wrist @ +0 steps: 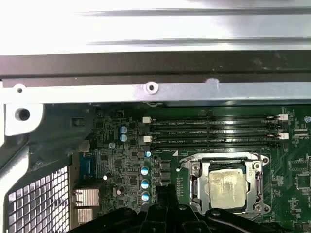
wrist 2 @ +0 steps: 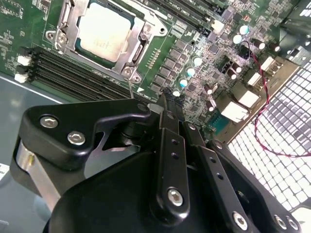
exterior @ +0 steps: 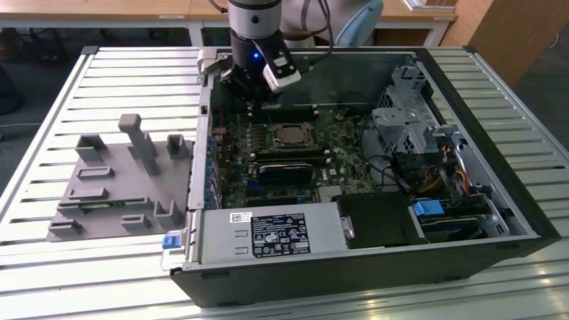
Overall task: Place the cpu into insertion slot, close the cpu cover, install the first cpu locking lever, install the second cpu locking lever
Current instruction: 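Install the first cpu locking lever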
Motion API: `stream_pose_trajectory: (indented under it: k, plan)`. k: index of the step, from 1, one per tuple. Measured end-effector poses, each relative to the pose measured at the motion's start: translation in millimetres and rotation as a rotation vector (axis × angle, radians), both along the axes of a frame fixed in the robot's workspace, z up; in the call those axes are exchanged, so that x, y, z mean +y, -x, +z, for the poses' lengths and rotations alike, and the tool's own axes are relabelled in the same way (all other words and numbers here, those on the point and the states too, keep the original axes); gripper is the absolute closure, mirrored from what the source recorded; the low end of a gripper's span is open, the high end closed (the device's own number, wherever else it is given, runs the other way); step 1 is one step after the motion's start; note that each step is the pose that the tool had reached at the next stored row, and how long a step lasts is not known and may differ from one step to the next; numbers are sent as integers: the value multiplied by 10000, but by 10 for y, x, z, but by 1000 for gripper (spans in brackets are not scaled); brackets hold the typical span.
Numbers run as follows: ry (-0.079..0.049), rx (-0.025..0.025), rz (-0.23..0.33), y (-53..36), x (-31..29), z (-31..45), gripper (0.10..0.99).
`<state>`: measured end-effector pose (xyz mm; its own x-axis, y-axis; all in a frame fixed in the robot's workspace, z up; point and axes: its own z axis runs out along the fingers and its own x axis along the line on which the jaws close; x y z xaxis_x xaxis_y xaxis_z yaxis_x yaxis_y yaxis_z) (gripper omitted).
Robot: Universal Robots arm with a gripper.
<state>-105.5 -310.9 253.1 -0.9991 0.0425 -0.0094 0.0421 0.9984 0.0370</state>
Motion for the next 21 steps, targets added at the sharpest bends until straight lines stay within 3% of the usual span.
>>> stream_pose_trajectory:
  k: [10, 21]
  plan:
    - [0, 0, 0, 11, 105, 0, 980]
    - [-64, 0, 21, 3, 123, 0, 980]
